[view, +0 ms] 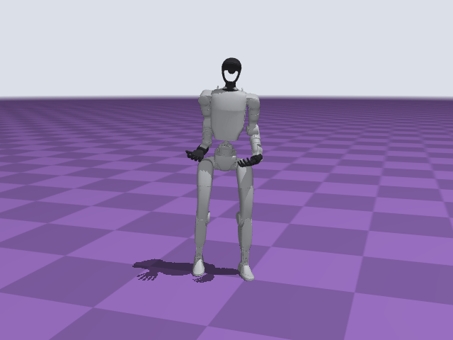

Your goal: Kungfu

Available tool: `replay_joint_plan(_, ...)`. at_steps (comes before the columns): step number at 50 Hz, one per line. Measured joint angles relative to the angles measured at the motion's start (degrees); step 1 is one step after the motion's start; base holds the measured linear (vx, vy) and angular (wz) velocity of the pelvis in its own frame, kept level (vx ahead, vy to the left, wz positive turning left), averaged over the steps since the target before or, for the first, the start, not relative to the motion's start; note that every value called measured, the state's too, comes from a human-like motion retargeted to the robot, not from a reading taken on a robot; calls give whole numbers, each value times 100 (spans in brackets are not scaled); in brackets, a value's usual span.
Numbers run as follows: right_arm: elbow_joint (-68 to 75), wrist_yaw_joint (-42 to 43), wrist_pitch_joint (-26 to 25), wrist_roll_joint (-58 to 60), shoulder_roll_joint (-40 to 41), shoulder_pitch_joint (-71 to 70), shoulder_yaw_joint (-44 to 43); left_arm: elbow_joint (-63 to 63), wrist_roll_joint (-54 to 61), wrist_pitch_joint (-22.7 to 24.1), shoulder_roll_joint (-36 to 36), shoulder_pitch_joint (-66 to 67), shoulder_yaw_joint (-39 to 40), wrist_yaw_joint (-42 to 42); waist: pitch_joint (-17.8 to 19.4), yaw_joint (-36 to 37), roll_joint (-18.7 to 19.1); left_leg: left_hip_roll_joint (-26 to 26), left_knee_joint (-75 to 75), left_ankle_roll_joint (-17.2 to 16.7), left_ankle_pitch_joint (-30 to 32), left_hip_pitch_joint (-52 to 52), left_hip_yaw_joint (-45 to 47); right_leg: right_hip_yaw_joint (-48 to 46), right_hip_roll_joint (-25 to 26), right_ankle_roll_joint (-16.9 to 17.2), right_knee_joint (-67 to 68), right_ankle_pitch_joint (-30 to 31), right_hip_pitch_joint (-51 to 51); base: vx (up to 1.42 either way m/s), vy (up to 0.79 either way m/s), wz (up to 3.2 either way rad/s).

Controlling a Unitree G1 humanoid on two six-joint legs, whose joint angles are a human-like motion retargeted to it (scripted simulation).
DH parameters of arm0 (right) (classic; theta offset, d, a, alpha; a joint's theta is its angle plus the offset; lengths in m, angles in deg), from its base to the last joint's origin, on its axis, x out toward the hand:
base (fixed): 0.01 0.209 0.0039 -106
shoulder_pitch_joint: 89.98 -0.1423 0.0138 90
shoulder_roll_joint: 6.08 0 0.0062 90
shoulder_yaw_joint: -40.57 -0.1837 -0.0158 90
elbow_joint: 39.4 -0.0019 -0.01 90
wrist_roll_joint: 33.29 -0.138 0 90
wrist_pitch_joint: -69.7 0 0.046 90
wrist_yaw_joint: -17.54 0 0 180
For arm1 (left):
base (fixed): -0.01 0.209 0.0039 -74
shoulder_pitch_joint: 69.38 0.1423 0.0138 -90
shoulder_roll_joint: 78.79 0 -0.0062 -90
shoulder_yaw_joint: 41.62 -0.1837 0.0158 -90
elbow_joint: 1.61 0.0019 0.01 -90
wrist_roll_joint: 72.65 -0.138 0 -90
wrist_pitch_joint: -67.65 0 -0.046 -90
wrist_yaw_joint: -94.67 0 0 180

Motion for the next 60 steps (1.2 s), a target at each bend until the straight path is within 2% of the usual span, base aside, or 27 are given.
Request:
replay_joint_plan(4,87,-457,-461,-487,-307,-64,219,26,383,12,728,205,244,-168,240,-29,-79,-249,-197,90,-22,387,51,780,1299,-34,58,-968,184,9,31,-12)
replay_joint_plan(6,97,-522,-507,-309,-490,-119,277,35,205,53,784,279,284,-130,275,-48,-213,-448,-220,101,-72,514,121,1008,1609,-76,-256,-1132,290,10,20,7)
replay_joint_plan(7,115,-531,-532,-185,-575,-152,296,51,106,66,735,308,298,-104,262,-111,-274,-575,-205,111,-97,534,97,940,1633,-255,-471,-1014,299,13,17,67)
replay_joint_plan(8,145,-522,-575,-61,-655,-190,313,79,29,68,640,326,311,-77,218,-216,-313,-708,-181,133,-117,516,14,729,1581,-712,-708,-656,258,13,19,59)
replay_joint_plan(9,173,-515,-617,9,-762,-235,349,92,14,59,545,327,311,-64,147,-226,-353,-812,-176,171,-136,483,-27,635,1499,-893,-821,-543,276,13,21,29)
replay_joint_plan(10,200,-509,-660,54,-884,-284,396,99,29,46,449,320,305,-59,62,-188,-394,-902,-181,216,-154,442,-46,599,1402,-937,-873,-551,324,10,23,7)
replay_joint_plan(12,253,-501,-822,17,-1195,-393,417,106,130,-49,211,238,181,-11,24,-171,-368,-1081,-212,330,-117,407,-257,766,1295,-560,-749,-738,190,6,25,35)
replay_joint_plan(13,257,-512,-908,-3,-1364,-428,401,96,150,-91,94,193,101,16,61,-168,-295,-1085,-229,339,-85,429,-375,939,1396,-546,-805,-859,248,5,27,48)
replay_joint_plan(15,278,-525,-1084,-48,-1767,-545,389,99,146,-146,-139,73,-9,60,165,-110,-181,-1036,-263,326,-65,545,-421,649,1218,-556,-947,-854,397,3,28,21)
replay_joint_plan(17,374,-513,-1279,-5,-2211,-765,426,135,34,-152,-431,-10,-62,125,270,-101,-137,-1107,-321,424,-44,680,-324,318,1128,-765,-1097,-745,595,0,24,-5)
replay_joint_plan(20,615,-476,-1513,327,-2769,-1184,520,262,-266,-135,-1038,-97,-106,259,359,-217,-66,-1202,-343,489,-59,757,-384,460,1179,-974,-1262,-667,747,-2,15,-4)
replay_joint_plan(25,1433,-368,-1511,1548,-3191,-1863,610,1247,-1439,96,-2176,-715,-496,260,400,62,-103,-1191,-432,464,-108,845,-182,644,1115,-885,-1163,-633,658,-4,14,-44)
replay_joint_plan(28,2405,-226,-1206,2937,-3124,-2313,571,2131,-2689,599,-2496,-1234,-966,-260,477,227,-162,-1193,-445,444,-122,913,-73,658,1093,-937,-1220,-575,748,-4,13,-36)
replay_joint_plan(32,4132,486,-685,5250,-2709,-2870,529,3276,-4642,1230,-2413,-1747,-1554,-1610,419,365,-135,-1178,-426,446,-126,862,-17,780,1112,-920,-1270,-538,730,0,10,-13)
replay_joint_plan(35,5635,1125,-612,7014,-2139,-3278,325,4113,-6126,1247,-1985,-1976,-1583,-2754,285,416,-125,-1180,-505,464,-124,893,76,736,1121,-936,-1342,-493,726,7,2,-7)
replay_joint_plan(37,6525,1516,-938,8009,-1663,-3498,-13,4631,-6759,1102,-1626,-1997,-1383,-3329,87,346,-119,-1166,-492,450,-134,791,62,713,1110,-917,-1365,-487,642,12,-5,3)
replay_joint_plan(40,7553,2012,-1729,8920,-971,-3637,-810,5275,-6879,828,-1128,-1992,-1203,-3778,-186,251,-127,-1201,-483,478,-148,689,12,657,1097,-908,-1365,-486,529,13,-5,5)
replay_joint_plan(43,8003,1872,-1759,8273,-605,-3583,-1251,5773,-6369,616,-629,-2099,-1185,-3977,-206,287,-196,-1202,-483,471,-156,735,46,615,1070,-873,-1393,-459,585,2,-1,-2)
replay_joint_plan(45,8109,1472,-1575,7506,-483,-3504,-1210,5951,-6096,472,-337,-2119,-1168,-4111,-212,265,-199,-1033,-345,329,-159,646,-46,539,855,-643,-1409,-491,614,0,0,0)
replay_joint_plan(47,8025,1465,-1599,7259,-377,-3340,-1327,6020,-6010,167,-193,-2106,-830,-4606,-259,359,-190,-960,-326,331,-194,630,-12,572,801,-523,-1463,-536,673,3,-4,-31)
replay_joint_plan(48,7967,1671,-1674,7321,-326,-3271,-1497,6002,-5867,286,-180,-2103,-681,-4624,-282,403,-209,-988,-353,369,-204,651,41,627,829,-531,-1479,-524,682,3,-4,-59)
replay_joint_plan(50,7841,1801,-1607,7325,-312,-3199,-1685,5996,-5509,656,-272,-2095,-484,-4338,-299,591,-341,-1069,-403,445,-204,689,284,796,943,-622,-1500,-462,714,3,-4,-80)
replay_joint_plan(52,7794,1520,-1471,7141,-444,-3208,-1564,5978,-5232,701,-503,-2060,-577,-3866,-278,614,-417,-1111,-453,441,-207,777,344,797,1008,-692,-1470,-410,705,1,-2,-25)
replay_joint_plan(55,7650,1175,-1588,7157,-644,-3224,-1373,5911,-5460,560,-797,-2049,-660,-3325,-239,348,-315,-1173,-447,485,-210,835,108,510,984,-697,-1513,-407,774,-2,-1,39)
replay_joint_plan(60,7405,1351,-1629,7706,-746,-3262,-1304,5781,-6466,572,-1044,-2034,-493,-3690,-252,385,-320,-1127,-467,477,-215,861,274,633,1012,-638,-1493,-359,771,-1,0,-21)
